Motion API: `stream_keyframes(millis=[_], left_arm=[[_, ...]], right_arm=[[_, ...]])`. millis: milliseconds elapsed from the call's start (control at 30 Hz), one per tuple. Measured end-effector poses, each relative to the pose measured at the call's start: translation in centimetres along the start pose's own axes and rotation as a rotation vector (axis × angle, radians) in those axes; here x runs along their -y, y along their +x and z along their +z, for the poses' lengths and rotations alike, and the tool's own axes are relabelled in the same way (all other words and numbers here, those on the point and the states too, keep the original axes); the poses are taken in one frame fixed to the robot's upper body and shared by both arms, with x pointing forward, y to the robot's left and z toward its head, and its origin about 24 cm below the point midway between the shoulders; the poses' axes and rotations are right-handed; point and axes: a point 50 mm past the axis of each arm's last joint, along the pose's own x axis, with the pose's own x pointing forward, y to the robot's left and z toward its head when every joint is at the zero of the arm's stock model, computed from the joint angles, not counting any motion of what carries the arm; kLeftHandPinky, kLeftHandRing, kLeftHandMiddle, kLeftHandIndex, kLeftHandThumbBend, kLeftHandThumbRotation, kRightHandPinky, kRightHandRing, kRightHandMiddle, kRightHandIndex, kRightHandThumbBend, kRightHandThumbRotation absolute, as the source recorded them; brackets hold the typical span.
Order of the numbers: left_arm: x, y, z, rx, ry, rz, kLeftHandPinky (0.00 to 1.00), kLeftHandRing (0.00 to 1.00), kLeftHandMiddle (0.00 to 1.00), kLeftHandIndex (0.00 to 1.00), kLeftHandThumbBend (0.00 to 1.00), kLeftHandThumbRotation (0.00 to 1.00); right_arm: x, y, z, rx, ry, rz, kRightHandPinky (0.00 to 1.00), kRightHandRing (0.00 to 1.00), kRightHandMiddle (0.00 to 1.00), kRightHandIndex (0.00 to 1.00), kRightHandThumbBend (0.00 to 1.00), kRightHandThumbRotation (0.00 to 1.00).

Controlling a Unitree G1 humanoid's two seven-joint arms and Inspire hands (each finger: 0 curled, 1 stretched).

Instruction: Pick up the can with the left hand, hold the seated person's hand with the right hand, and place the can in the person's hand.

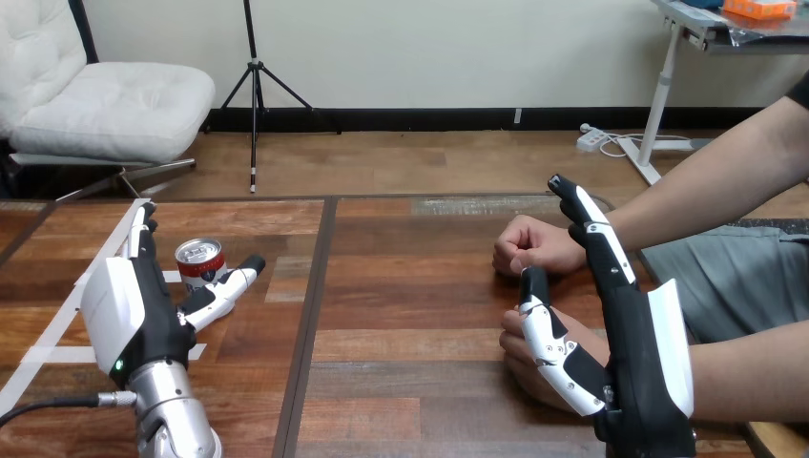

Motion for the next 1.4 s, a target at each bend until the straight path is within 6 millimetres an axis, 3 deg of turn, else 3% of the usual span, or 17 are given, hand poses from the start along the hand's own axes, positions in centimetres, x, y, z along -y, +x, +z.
stream_keyframes(millis=[1400], left_arm=[[1.0,2.2,1.5,-0.036,-0.033,-0.062,0.71,0.81,0.86,0.88,0.89,0.41]], right_arm=[[0.4,0.0,-0.3,-0.012,-0.01,0.014,0.93,0.95,0.94,0.91,0.12,0.46]])
